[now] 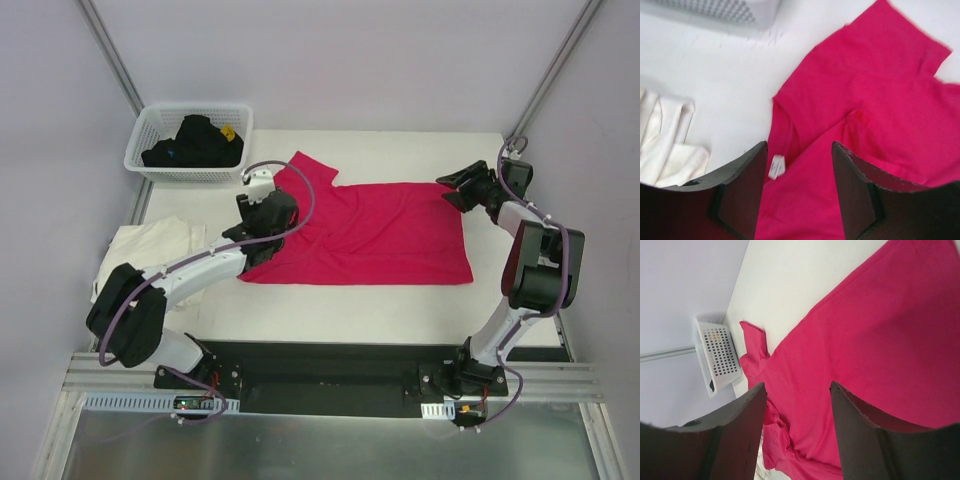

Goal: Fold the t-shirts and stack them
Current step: Fold the flattened tshirt in 1/3 of the way

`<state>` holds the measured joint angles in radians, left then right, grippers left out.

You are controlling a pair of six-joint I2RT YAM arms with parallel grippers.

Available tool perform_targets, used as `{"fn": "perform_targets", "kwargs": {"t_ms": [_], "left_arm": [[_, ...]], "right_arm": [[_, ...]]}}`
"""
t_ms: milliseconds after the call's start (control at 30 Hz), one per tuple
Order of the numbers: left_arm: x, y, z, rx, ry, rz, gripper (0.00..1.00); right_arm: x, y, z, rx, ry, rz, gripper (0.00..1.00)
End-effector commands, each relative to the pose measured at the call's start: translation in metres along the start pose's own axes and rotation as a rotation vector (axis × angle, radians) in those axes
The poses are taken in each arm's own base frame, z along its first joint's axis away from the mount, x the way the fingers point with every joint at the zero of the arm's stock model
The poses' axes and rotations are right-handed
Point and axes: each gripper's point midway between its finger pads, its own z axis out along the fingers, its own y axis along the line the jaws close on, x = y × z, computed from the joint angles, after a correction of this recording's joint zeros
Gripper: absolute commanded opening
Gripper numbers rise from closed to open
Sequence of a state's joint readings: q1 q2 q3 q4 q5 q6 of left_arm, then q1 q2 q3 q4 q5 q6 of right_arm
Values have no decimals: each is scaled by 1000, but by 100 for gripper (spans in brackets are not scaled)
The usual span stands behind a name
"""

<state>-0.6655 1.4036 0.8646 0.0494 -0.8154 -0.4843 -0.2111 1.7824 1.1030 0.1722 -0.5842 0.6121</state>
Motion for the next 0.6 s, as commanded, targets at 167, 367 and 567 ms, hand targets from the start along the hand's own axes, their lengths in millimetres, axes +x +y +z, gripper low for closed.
{"fn": "perform_targets", "kwargs": {"t_ms": [167, 367, 567], "left_arm": [[-90, -35, 31, 0, -234, 65, 54], [-96, -45, 57, 64, -233, 74, 56], [-110, -67, 51, 299, -284, 78, 71]], "right_arm": [[-45, -12, 19, -21, -41, -6, 57], [-69, -32, 24, 2, -74, 20, 57], [-91, -49, 35, 15, -92, 36, 57]]}}
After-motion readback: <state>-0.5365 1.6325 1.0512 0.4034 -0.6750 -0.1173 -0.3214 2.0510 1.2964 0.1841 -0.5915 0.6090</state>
